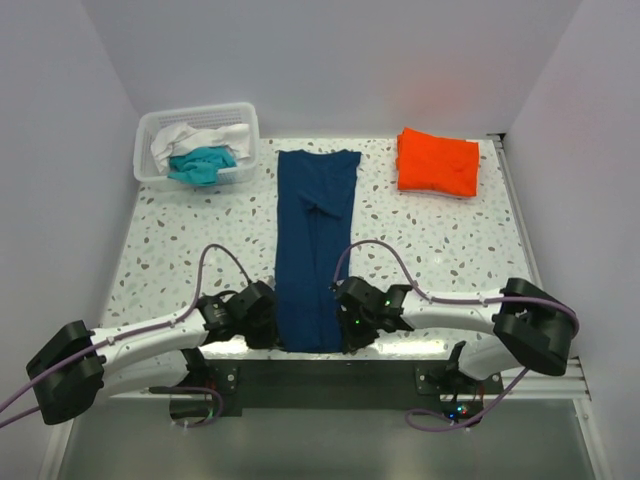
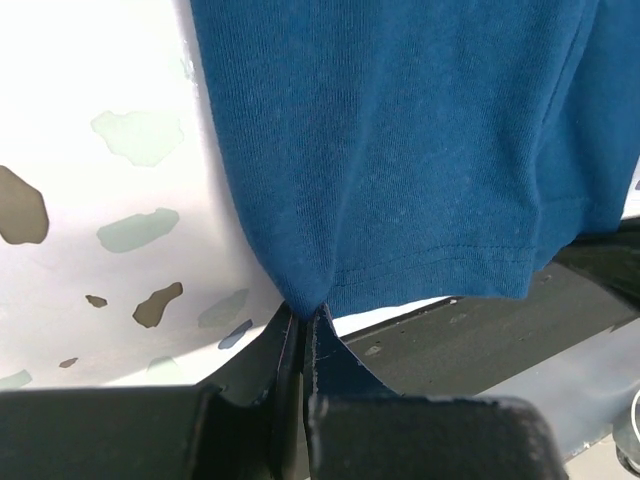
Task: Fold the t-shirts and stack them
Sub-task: Fold the tshirt
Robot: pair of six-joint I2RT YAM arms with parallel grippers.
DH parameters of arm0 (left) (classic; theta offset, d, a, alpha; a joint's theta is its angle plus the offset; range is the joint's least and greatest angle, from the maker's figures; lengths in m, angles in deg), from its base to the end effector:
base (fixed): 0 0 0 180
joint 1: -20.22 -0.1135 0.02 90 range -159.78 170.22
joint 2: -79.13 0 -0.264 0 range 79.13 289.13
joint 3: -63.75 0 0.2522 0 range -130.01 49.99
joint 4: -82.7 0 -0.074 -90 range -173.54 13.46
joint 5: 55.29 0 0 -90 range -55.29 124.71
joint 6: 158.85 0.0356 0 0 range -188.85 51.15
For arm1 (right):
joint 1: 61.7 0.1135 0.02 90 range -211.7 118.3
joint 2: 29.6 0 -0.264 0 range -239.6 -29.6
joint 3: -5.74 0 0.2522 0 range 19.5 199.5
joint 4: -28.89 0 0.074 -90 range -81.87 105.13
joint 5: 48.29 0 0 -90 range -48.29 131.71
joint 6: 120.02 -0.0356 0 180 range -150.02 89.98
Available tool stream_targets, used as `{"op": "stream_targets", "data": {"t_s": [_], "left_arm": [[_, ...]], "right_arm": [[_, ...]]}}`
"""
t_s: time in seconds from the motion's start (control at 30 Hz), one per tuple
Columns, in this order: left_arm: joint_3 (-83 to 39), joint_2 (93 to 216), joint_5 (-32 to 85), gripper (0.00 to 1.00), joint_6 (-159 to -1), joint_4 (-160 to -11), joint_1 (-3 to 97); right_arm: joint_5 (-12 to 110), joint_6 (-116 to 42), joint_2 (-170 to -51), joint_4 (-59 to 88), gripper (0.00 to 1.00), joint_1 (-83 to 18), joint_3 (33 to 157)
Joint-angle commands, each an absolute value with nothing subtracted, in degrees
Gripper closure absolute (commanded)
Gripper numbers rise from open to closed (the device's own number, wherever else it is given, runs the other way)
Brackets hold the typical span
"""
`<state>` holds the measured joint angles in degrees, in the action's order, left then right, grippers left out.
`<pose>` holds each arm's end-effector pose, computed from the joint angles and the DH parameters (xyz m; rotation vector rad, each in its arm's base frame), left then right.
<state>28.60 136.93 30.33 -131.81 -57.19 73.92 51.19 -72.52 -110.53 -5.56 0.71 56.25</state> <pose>0.0938 -0.1323 0.1424 -0.2062 2.8772 -0.6527 0.1070 0.2174 0.1477 -0.5599 2.8765 0.6658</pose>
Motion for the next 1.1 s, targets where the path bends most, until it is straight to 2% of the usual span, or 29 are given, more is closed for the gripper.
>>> {"op": "stream_targets", "data": {"t_s": [0.0,0.2,0.8,0.9,1.07], "left_arm": [[29.51,137.14,29.17,1.0,-132.39,-56.03,74.01],[32.4,134.33,28.3,1.0,-133.88,-55.68,74.1],[36.37,125.98,24.51,1.0,-139.95,-55.85,79.02],[34.88,124.84,26.0,1.0,-140.39,-55.5,79.11],[29.43,126.15,31.71,1.0,-140.48,-53.83,79.11]], "right_arm": [[46.73,-78.96,-108.8,-14.81,1.0,4.56,56.42],[47.59,-86.71,-101.16,-13.8,1.0,5.88,50.53],[49.8,-87.15,-98.6,-10.71,1.0,6.85,49.82],[47.96,-85.49,-97.28,-12.99,1.0,6.76,51.84],[37.43,-80.21,-97.28,-24.49,1.0,6.59,60.71]]}}
